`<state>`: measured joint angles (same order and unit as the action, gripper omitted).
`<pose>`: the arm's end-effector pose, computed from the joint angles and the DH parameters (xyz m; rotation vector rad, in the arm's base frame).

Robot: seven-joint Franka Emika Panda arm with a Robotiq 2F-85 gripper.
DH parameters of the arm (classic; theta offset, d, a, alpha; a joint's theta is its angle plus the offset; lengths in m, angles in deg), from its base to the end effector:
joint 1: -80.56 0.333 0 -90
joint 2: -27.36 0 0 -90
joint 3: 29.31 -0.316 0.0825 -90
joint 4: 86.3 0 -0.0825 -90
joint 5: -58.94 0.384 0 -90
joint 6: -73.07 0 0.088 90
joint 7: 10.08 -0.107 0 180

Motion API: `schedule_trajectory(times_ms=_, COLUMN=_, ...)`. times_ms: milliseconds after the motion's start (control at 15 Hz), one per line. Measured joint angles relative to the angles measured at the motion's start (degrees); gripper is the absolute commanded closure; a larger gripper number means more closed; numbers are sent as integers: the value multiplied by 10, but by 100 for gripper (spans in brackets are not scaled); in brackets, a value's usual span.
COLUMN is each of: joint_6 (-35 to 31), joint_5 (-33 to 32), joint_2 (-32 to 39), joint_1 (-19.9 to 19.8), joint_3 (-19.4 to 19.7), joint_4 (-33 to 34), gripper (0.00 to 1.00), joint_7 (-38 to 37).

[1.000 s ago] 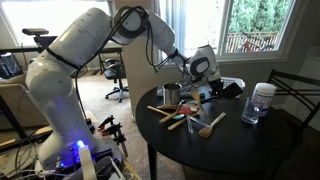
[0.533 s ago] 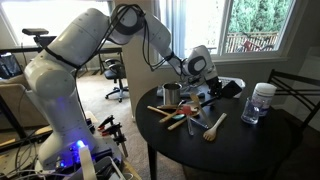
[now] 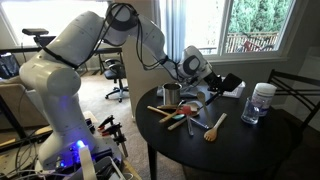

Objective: Put the black spatula in the silver tin

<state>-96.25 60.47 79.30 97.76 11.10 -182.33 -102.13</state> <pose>0.6936 -0.1944 0.2272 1.9355 -2.1433 1.0778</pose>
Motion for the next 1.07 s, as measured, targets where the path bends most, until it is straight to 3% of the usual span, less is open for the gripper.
schedule_trajectory(times_ms=400, joint_6=-69, joint_5=33, joint_2=74, joint_1=111, joint_3=134, joint_4=-30, gripper=92, joint_7=-77)
schedule_trajectory(times_ms=600, joint_6=-70, joint_5=72, joint_2=117, joint_1=148, joint_3=175, joint_4=-32, gripper=92, joint_7=-86)
schedule_trajectory(times_ms=867, joint_6=-70, joint_5=103, joint_2=154, joint_1=169, joint_3=195, joint_4=-32, gripper=92, joint_7=-87)
schedule_trajectory(times_ms=1067, joint_6=-40, joint_5=93, joint_2=140, joint_1=161, joint_3=164, joint_4=-33, gripper=92, joint_7=-48)
